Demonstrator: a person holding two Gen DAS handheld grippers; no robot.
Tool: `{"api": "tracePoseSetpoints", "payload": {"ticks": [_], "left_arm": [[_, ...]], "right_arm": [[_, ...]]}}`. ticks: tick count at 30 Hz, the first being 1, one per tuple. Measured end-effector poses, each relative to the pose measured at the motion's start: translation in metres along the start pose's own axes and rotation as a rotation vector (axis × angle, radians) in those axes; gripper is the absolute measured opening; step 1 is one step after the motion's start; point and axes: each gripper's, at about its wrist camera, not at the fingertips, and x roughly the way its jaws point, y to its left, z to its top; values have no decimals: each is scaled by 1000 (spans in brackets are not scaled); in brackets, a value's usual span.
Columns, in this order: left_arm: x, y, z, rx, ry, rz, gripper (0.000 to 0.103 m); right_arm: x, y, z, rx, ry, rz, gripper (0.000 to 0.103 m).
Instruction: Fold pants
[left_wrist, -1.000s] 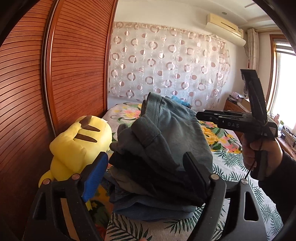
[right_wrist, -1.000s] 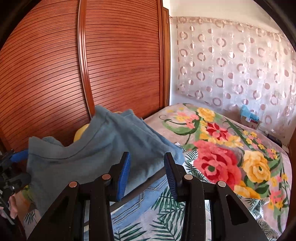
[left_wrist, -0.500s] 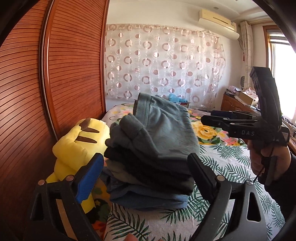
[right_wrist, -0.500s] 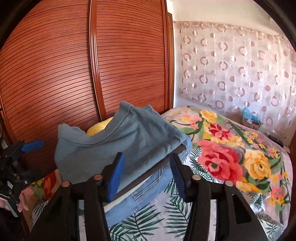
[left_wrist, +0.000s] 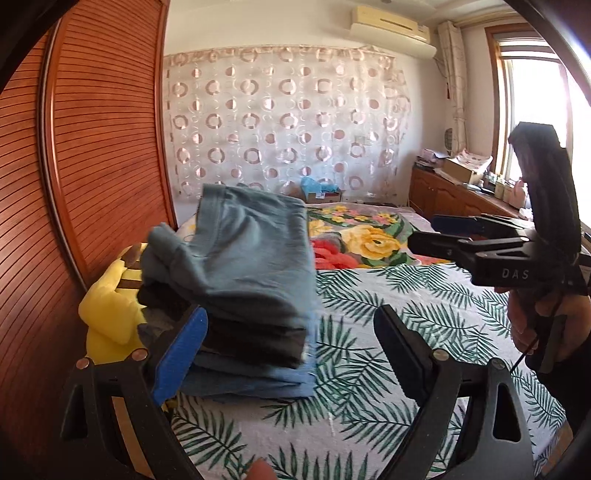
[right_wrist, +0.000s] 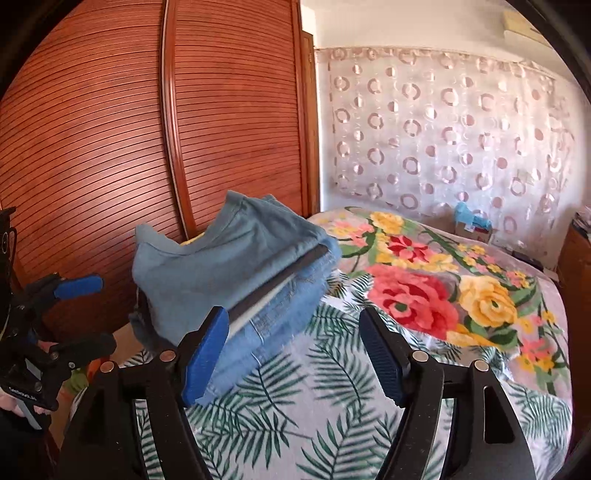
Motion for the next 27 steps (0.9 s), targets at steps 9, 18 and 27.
{"api": "tracePoseSetpoints", "payload": {"ticks": [9, 18, 27], "left_arm": [[1, -38, -5, 23, 28, -78, 92], [-12, -67, -15, 21, 32, -123, 92], [-50, -83, -12, 34, -18, -98, 92]], "right_arm": [[-65, 7, -37, 73, -9, -120, 81], [-126, 26, -74, 171, -13, -295, 84], [-192, 65, -87, 243, -78, -452, 84]]}}
